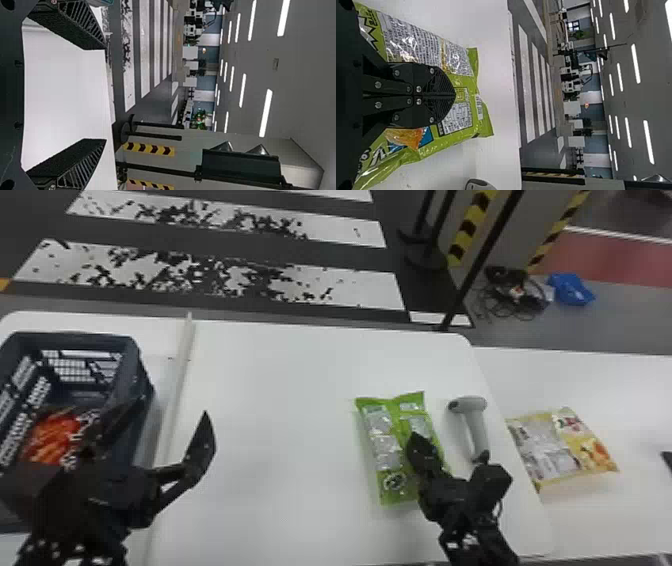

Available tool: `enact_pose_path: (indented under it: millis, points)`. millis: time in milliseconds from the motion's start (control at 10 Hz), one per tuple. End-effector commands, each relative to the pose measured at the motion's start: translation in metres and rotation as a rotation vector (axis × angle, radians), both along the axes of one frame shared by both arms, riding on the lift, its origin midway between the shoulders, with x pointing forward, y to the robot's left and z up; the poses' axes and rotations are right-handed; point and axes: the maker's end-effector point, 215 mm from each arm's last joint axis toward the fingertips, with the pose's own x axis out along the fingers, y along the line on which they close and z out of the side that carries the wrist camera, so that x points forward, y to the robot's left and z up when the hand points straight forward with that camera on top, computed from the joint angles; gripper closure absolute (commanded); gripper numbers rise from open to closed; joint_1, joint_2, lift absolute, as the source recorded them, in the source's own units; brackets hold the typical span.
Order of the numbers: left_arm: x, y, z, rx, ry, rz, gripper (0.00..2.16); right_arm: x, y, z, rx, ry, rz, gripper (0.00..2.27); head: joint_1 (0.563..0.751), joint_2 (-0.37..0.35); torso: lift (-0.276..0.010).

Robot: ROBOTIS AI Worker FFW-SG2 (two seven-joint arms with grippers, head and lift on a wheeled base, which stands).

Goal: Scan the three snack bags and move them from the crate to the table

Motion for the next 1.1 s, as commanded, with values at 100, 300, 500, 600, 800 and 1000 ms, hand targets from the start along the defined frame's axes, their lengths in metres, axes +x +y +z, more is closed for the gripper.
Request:
enact_pose_path:
  millis: [100, 300, 500, 600, 800, 1000]
  points:
    - [0.000, 0.003, -0.005, -0.016, -0.009, 0.009, 0.04, -0.022, 0.006, 0.014, 0.045, -0.028, -0.023, 2.24, 0.695, -0.169, -0.062]
    - [-0.001, -0.002, -0.001, -0.025, -0.027, 0.003, 0.04, -0.032, 0.008, 0.014, 0.064, -0.024, -0.041, 2.24, 0.695, -0.168, -0.062]
    - [-0.001, -0.003, 0.001, -0.027, -0.035, -0.001, 0.04, -0.034, -0.009, 0.027, 0.061, -0.069, -0.091, 2.24, 0.695, -0.175, -0.062]
    - [-0.002, -0.002, -0.002, -0.027, -0.028, 0.000, 0.04, -0.032, -0.021, 0.031, 0.056, -0.076, -0.109, 2.24, 0.695, -0.184, -0.062]
    - [-0.003, -0.003, 0.001, -0.030, -0.037, -0.002, 0.04, -0.031, -0.030, 0.020, 0.056, -0.052, -0.123, 2.24, 0.695, -0.216, -0.062]
    - [-0.003, -0.003, 0.006, -0.034, -0.054, -0.003, 0.04, -0.032, -0.021, 0.000, 0.056, -0.016, -0.109, 2.24, 0.695, -0.224, -0.062]
